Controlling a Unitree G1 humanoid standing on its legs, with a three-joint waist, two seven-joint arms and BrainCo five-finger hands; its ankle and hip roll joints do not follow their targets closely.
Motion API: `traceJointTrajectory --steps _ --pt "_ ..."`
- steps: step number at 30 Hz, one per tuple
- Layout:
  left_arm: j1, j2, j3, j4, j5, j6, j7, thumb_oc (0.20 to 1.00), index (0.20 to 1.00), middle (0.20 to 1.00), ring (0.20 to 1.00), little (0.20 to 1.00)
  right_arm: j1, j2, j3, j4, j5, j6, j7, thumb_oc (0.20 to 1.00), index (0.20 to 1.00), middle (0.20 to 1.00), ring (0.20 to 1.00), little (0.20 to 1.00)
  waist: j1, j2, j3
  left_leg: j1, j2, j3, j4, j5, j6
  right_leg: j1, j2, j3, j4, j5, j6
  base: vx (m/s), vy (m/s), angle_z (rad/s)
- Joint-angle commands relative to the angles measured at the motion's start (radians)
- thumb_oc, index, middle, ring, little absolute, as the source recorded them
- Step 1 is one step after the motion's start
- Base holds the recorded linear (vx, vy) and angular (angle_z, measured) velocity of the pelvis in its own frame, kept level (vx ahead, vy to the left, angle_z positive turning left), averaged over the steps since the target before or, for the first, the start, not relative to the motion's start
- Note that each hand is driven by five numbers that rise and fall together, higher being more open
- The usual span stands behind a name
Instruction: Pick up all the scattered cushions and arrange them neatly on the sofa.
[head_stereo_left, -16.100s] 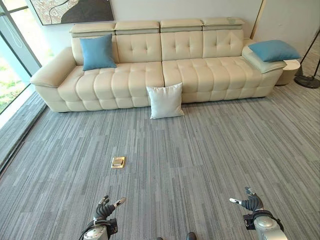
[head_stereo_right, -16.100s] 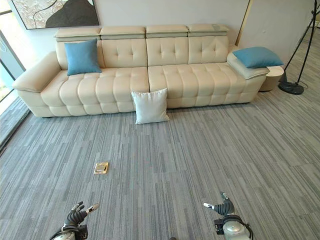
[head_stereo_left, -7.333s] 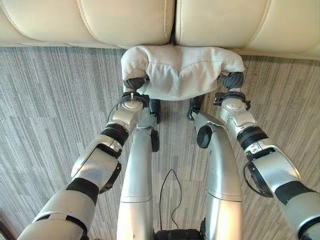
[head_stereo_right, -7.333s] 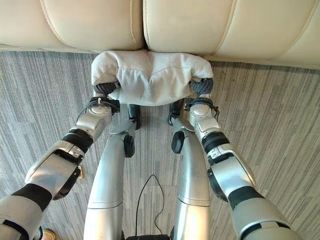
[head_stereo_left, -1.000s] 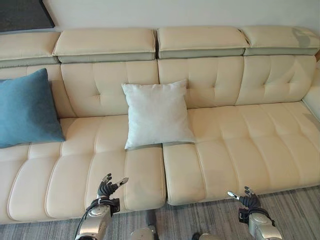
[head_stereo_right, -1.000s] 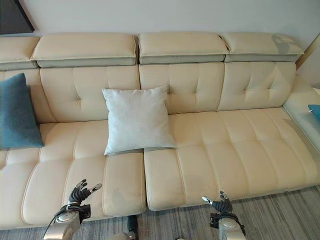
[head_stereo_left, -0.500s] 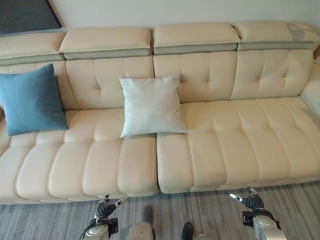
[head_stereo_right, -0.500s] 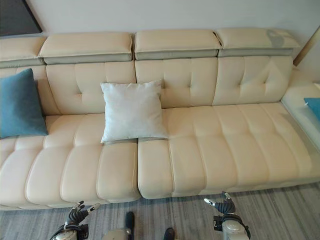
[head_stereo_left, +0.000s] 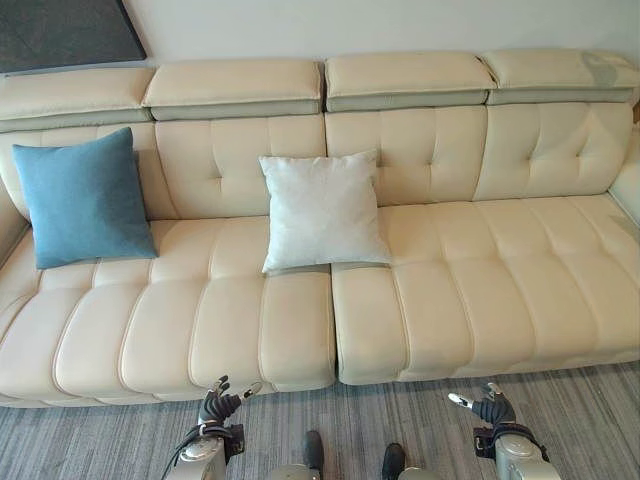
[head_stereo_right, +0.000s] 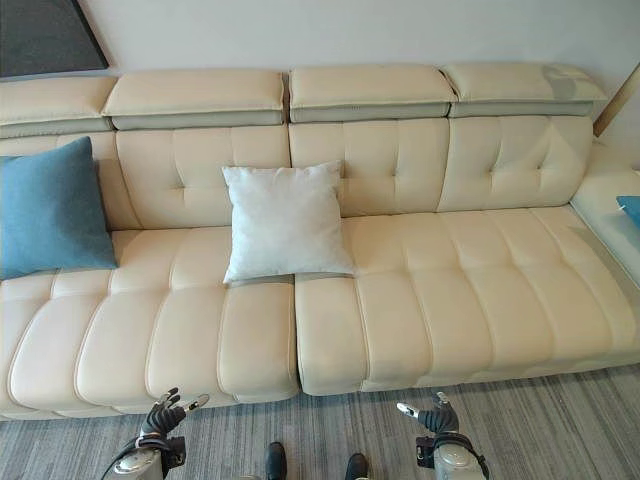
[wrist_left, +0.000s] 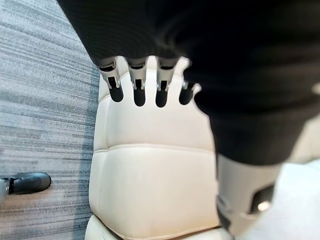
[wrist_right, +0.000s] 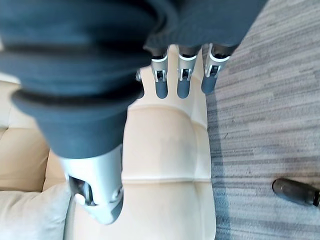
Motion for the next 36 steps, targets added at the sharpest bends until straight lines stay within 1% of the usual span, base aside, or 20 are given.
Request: traceJointTrajectory --steps 1,3,5,8,10,15,17,21,23,24,25,26,28,29,30,31,32,34,35,36 --pt "-0.039 0.016 -0.026 0.011 0.059 -0.018 -0.012 1.000 1.000 1.000 1.000 1.000 -0.020 -0.024 -0.021 -0.021 -0.005 -0.016 -0.001 1.000 1.000 1.000 1.000 1.000 -0.025 -0.002 -0.025 0.067 0.010 0.035 0.003 -0.131 -0.033 0.003 0.068 0.017 0.000 -0.106 0.008 -0.05 0.140 -0.41" --pt "-0.050 0.019 -0.036 0.026 0.065 -0.015 -0.018 1.000 1.000 1.000 1.000 1.000 -0.012 -0.017 -0.030 -0.012 0.000 -0.016 -0.003 1.000 1.000 1.000 1.000 1.000 -0.045 -0.004 -0.024 0.068 0.007 0.065 0.003 -0.138 -0.025 -0.011 0.063 0.044 0.000 -0.087 0.018 -0.09 0.167 -0.53" --pt "-0.069 0.026 -0.040 0.030 0.077 -0.017 -0.022 1.000 1.000 1.000 1.000 1.000 -0.005 -0.006 -0.049 -0.013 0.004 -0.015 -0.005 1.000 1.000 1.000 1.000 1.000 -0.077 0.001 0.001 0.065 0.009 0.145 0.003 -0.151 -0.007 -0.074 0.050 0.086 0.052 -0.065 0.045 -0.14 0.158 -0.88" --pt "-0.085 0.030 -0.039 0.040 0.093 -0.020 -0.020 1.000 1.000 1.000 1.000 1.000 -0.005 0.000 -0.058 -0.012 0.001 -0.014 -0.006 1.000 1.000 1.000 1.000 1.000 -0.083 0.010 0.011 0.079 0.015 0.196 0.003 -0.175 -0.003 -0.107 0.031 0.076 0.119 -0.079 0.065 -0.05 0.107 -1.29" --pt "-0.105 0.034 -0.028 0.037 0.093 -0.021 -0.016 1.000 1.000 1.000 1.000 1.000 -0.023 -0.006 -0.074 -0.008 -0.010 -0.016 -0.017 1.000 1.000 1.000 1.000 1.000 -0.072 0.016 0.018 0.097 0.037 0.306 0.003 -0.183 -0.012 -0.137 -0.037 -0.135 0.158 -0.048 0.076 -0.06 -0.022 -1.48" --pt "-0.109 0.019 -0.013 0.052 0.074 -0.016 -0.029 1.000 1.000 1.000 1.000 1.000 -0.022 -0.020 -0.090 0.000 -0.023 -0.007 -0.013 1.000 1.000 1.000 1.000 1.000 -0.058 0.007 0.008 0.135 0.046 0.442 0.003 -0.183 -0.022 -0.123 -0.083 -0.416 0.117 -0.002 0.086 0.03 -0.096 -1.41" --pt "-0.111 0.016 -0.017 0.051 0.072 -0.014 -0.031 1.000 1.000 1.000 1.000 1.000 -0.018 -0.017 -0.091 0.004 -0.021 -0.003 -0.013 1.000 1.000 1.000 1.000 1.000 -0.061 0.006 0.008 0.144 0.048 0.457 0.003 -0.183 -0.025 -0.123 -0.084 -0.420 0.112 0.006 0.089 0.06 -0.125 -0.83" --pt "-0.133 0.000 -0.037 0.074 0.077 -0.012 -0.030 1.000 1.000 1.000 1.000 1.000 -0.007 -0.011 -0.094 0.021 0.005 -0.010 -0.019 1.000 1.000 1.000 1.000 1.000 -0.080 0.000 -0.008 0.166 0.062 0.480 0.003 -0.166 -0.048 -0.090 -0.043 -0.358 0.034 -0.015 0.078 0.17 -0.304 -0.43" --pt "-0.137 -0.007 -0.044 0.068 0.062 -0.014 -0.031 1.000 1.000 1.000 1.000 1.000 -0.001 -0.014 -0.099 0.012 0.022 -0.014 -0.021 1.000 1.000 1.000 1.000 1.000 -0.090 0.005 -0.009 0.169 0.088 0.493 0.060 -0.173 -0.066 -0.073 -0.030 -0.334 0.034 -0.041 0.061 0.18 -0.291 -0.32" --pt "-0.144 -0.009 -0.050 0.072 0.057 -0.016 -0.030 1.000 1.000 1.000 1.000 1.000 0.000 -0.015 -0.100 0.013 0.031 -0.019 -0.021 1.000 1.000 1.000 1.000 1.000 -0.098 0.006 -0.007 0.166 0.113 0.504 0.115 -0.175 -0.081 -0.062 -0.021 -0.325 0.036 -0.063 0.048 0.24 -0.404 -0.31" --pt "-0.147 -0.010 -0.058 0.078 0.047 -0.014 -0.032 1.000 1.000 1.000 1.000 1.000 0.002 -0.021 -0.094 0.015 0.039 -0.021 -0.023 1.000 1.000 1.000 1.000 1.000 -0.106 0.005 -0.002 0.145 0.178 0.513 0.265 -0.132 -0.119 -0.030 0.006 -0.303 0.034 -0.106 0.014 0.24 -0.411 -0.26" --pt "-0.148 -0.010 -0.058 0.078 0.046 -0.014 -0.032 1.000 1.000 1.000 1.000 1.000 0.001 -0.020 -0.094 0.015 0.039 -0.021 -0.023 1.000 1.000 1.000 1.000 1.000 -0.105 0.005 -0.001 0.142 0.185 0.513 0.277 -0.136 -0.122 -0.029 0.009 -0.302 0.033 -0.108 0.010 0.28 -0.441 -0.25" --pt "-0.147 -0.008 -0.066 0.076 0.033 -0.020 -0.026 1.000 1.000 1.000 1.000 1.000 0.002 -0.032 -0.075 0.000 0.035 -0.023 -0.019 1.000 1.000 1.000 1.000 1.000 -0.090 0.003 0.015 0.102 0.226 0.433 0.424 -0.074 -0.140 0.001 0.040 -0.257 0.029 -0.142 -0.025 0.24 -0.331 -0.63" --pt "-0.144 -0.008 -0.075 0.070 0.019 -0.025 -0.021 1.000 1.000 1.000 1.000 1.000 -0.011 -0.048 -0.059 -0.001 0.026 -0.019 -0.016 1.000 1.000 1.000 1.000 1.000 -0.074 -0.002 0.027 0.050 0.219 0.328 0.517 -0.073 -0.125 0.018 0.057 -0.210 0.029 -0.164 -0.049 0.19 -0.253 -0.88" --pt "-0.144 -0.008 -0.075 0.070 0.019 -0.025 -0.021 1.000 1.000 1.000 1.000 1.000 -0.011 -0.048 -0.059 -0.001 0.026 -0.019 -0.016 1.000 1.000 1.000 1.000 1.000 -0.075 -0.002 0.027 0.048 0.220 0.327 0.519 -0.074 -0.125 0.018 0.058 -0.210 0.029 -0.164 -0.049 0.19 -0.211 -0.93" --pt "-0.133 -0.010 -0.073 0.058 0.002 -0.025 -0.013 1.000 1.000 1.000 1.000 1.000 -0.012 -0.056 -0.051 -0.008 0.016 -0.014 -0.014 1.000 1.000 1.000 1.000 1.000 -0.063 -0.004 0.030 0.024 0.193 0.254 0.542 -0.093 -0.105 0.020 0.064 -0.178 0.041 -0.180 -0.058 0.18 -0.056 -0.96" --pt "-0.116 -0.020 -0.073 0.044 -0.009 -0.028 -0.006 1.000 1.000 1.000 1.000 1.000 -0.022 -0.064 -0.029 -0.011 0.004 -0.008 -0.008 1.000 1.000 1.000 1.000 1.000 -0.035 0.000 0.035 -0.032 0.085 0.094 0.505 -0.156 -0.063 0.019 0.072 -0.098 0.051 -0.181 -0.058 0.18 -0.053 -1.27" --pt "-0.108 -0.021 -0.070 0.037 -0.011 -0.028 -0.006 1.000 1.000 1.000 1.000 1.000 -0.023 -0.065 -0.026 -0.009 0.002 -0.005 -0.005 1.000 1.000 1.000 1.000 1.000 -0.030 -0.001 0.034 -0.041 0.067 0.060 0.469 -0.167 -0.049 0.021 0.073 -0.073 0.050 -0.181 -0.053 0.17 -0.039 -1.28" --pt "-0.094 -0.017 -0.068 0.024 -0.005 -0.027 -0.006 1.000 1.000 1.000 1.000 1.000 -0.024 -0.068 -0.028 -0.007 0.002 -0.003 -0.001 1.000 1.000 1.000 1.000 1.000 -0.011 -0.010 0.030 -0.080 0.018 -0.033 0.380 -0.183 -0.022 0.018 0.066 -0.033 0.049 -0.175 -0.049 0.24 -0.064 -1.11" --pt "-0.088 -0.014 -0.067 0.021 -0.002 -0.026 -0.007 1.000 1.000 1.000 1.000 1.000 -0.026 -0.071 -0.026 -0.003 0.000 -0.003 0.001 1.000 1.000 1.000 1.000 1.000 -0.004 -0.011 0.027 -0.088 -0.006 -0.075 0.334 -0.183 -0.023 0.024 0.069 -0.018 0.042 -0.176 -0.048 0.25 -0.054 -1.26"
